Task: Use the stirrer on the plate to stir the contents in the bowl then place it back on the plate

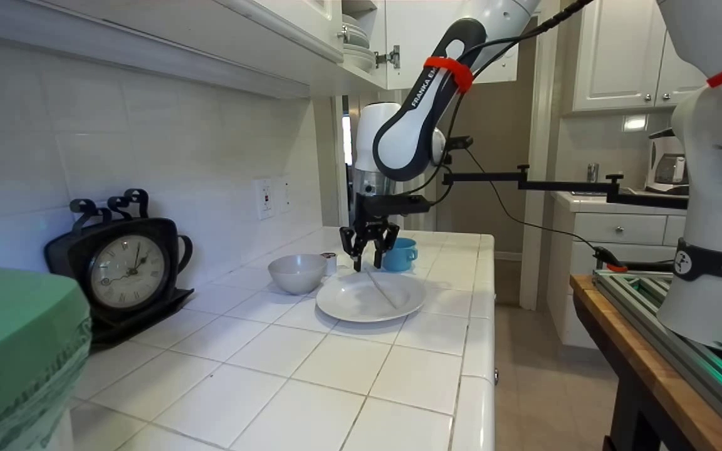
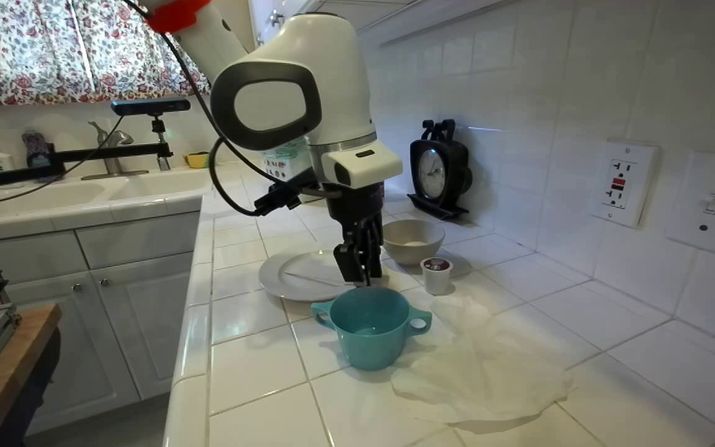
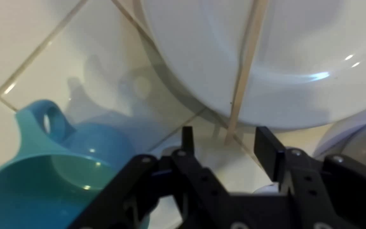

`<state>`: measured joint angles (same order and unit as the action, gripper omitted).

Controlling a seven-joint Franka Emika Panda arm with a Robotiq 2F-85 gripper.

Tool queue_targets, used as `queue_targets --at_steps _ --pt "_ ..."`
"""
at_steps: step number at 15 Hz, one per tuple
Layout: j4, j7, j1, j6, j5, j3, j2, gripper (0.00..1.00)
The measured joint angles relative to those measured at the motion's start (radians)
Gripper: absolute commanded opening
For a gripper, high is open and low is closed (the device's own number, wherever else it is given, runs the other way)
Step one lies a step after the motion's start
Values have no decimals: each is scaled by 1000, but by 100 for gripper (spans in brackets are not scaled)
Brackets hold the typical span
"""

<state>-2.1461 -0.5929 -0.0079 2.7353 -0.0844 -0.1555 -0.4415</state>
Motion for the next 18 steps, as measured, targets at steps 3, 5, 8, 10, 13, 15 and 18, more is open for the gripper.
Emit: queue_targets --at_steps 3,5,8,10,13,15,18 --pt "6 0 0 0 -11 -1 -7 26" --pt "11 0 0 0 -16 -2 -12 0" --pt "14 0 0 1 -26 -2 -17 1" --pt "14 0 0 1 -28 -2 -18 1" --pt "15 0 0 1 -29 -2 -18 1" --pt "19 -2 1 1 -29 -5 -17 1" --pt "32 -14 12 5 -29 -24 -8 1"
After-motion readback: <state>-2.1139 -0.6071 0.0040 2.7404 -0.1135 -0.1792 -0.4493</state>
